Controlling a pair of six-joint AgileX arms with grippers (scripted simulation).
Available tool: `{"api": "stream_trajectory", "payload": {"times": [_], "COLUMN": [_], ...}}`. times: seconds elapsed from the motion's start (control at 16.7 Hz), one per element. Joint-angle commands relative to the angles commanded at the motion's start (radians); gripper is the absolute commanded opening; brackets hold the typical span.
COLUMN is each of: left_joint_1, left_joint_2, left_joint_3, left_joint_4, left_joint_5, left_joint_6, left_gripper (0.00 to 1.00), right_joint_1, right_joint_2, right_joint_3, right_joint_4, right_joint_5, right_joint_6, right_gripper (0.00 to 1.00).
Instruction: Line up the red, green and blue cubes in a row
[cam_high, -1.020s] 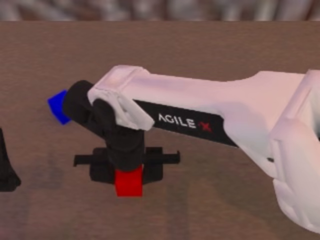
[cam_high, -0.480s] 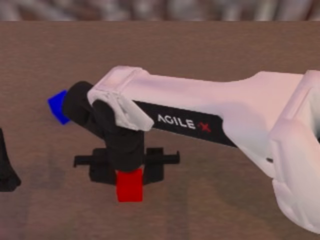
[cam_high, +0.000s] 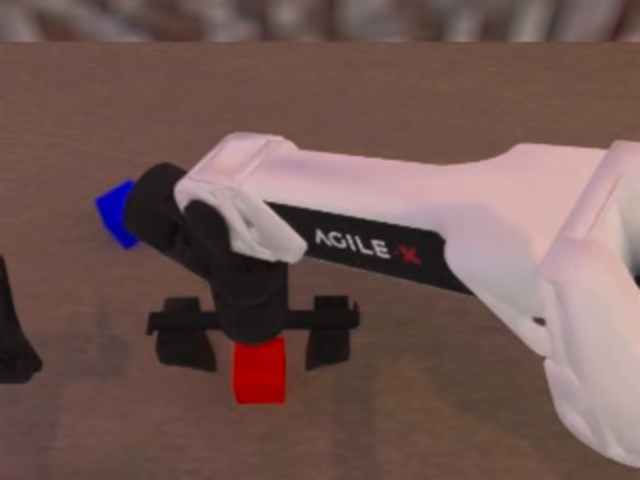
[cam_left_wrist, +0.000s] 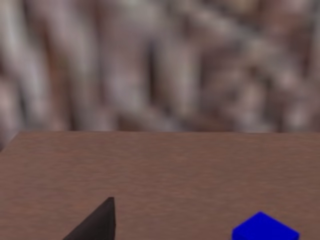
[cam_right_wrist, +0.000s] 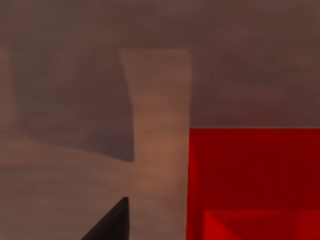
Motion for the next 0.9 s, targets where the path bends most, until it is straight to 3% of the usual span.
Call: {"api": "stream_trajectory", "payload": {"times": [0.42,0.9], "left_joint_1": [0.000,0.000], "left_joint_2": [0.000,0.000], "left_joint_3": [0.000,0.000], "left_joint_4": [0.000,0.000], "left_joint_5": [0.000,0.000], "left_joint_6": [0.000,0.000], "left_gripper": [1.00,1.00], "right_joint_1": [0.000,0.009], "right_joint_2": [-0.001,-0.030], "right_joint_3": [0.017,0.225], "right_joint_4": [-0.017,-0.255], "right_joint_5": [0.000,0.000], "right_joint_6": [0.000,0.001], "right_gripper": [1.00,1.00]}}
